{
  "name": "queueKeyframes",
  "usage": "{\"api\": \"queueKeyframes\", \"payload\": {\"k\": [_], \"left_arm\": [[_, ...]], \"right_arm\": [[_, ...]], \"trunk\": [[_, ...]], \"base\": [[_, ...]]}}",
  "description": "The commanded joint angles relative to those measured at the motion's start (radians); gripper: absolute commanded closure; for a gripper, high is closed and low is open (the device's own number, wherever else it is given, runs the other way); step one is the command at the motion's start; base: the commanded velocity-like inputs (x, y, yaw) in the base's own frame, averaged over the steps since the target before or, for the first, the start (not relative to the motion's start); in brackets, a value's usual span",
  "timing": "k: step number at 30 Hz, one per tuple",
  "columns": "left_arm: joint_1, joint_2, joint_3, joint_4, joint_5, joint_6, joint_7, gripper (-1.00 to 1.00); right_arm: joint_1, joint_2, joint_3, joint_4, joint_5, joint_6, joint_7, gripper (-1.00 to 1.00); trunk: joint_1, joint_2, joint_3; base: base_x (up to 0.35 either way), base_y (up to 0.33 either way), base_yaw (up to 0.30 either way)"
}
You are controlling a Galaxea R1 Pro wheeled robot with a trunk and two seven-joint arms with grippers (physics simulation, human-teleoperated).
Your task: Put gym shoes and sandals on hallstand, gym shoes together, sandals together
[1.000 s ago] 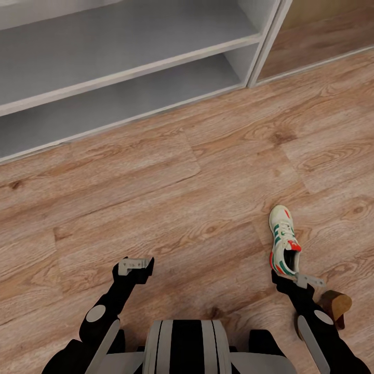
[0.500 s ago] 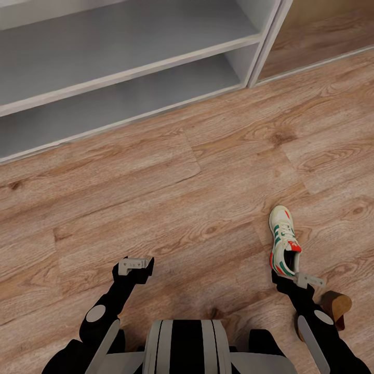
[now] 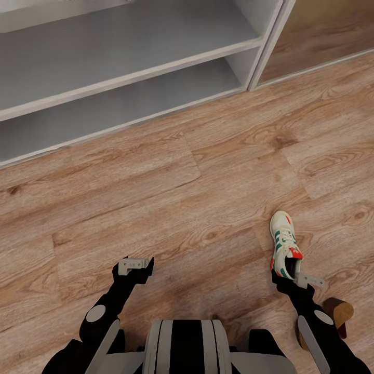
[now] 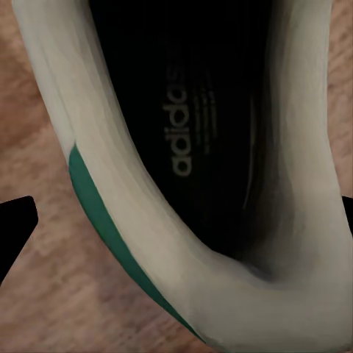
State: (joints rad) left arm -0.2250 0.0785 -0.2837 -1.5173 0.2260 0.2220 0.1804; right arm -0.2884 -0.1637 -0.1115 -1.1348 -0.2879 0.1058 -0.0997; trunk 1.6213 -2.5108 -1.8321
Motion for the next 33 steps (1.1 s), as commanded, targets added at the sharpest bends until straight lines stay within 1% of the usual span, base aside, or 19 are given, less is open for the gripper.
{"api": "queueKeyframes", "payload": {"k": [1,5,6,33], "left_arm": [[-0.001,0.001,-0.003,-0.002,0.010,0.003,0.009,-1.00],[-0.001,0.001,-0.003,-0.001,0.010,0.003,0.009,-1.00],[-0.001,0.001,-0.003,-0.001,0.010,0.003,0.010,-1.00],[-0.001,0.001,-0.003,-0.001,0.010,0.003,0.010,-1.00]], "right_arm": [[0.000,0.000,0.001,-0.002,-0.008,0.005,-0.005,-1.00],[0.000,0.000,0.001,-0.002,-0.008,0.005,-0.005,-1.00],[0.000,0.000,0.001,-0.002,-0.008,0.005,-0.005,1.00],[0.000,0.000,0.001,-0.003,-0.008,0.004,-0.005,1.00]], "trunk": [[0.000,0.000,0.000],[0.000,0.000,0.000],[0.000,0.000,0.000],[0.000,0.000,0.000]], "base": [[0.005,0.000,0.000],[0.002,0.000,0.000],[0.000,0.000,0.000],[0.000,0.000,0.000]]}}
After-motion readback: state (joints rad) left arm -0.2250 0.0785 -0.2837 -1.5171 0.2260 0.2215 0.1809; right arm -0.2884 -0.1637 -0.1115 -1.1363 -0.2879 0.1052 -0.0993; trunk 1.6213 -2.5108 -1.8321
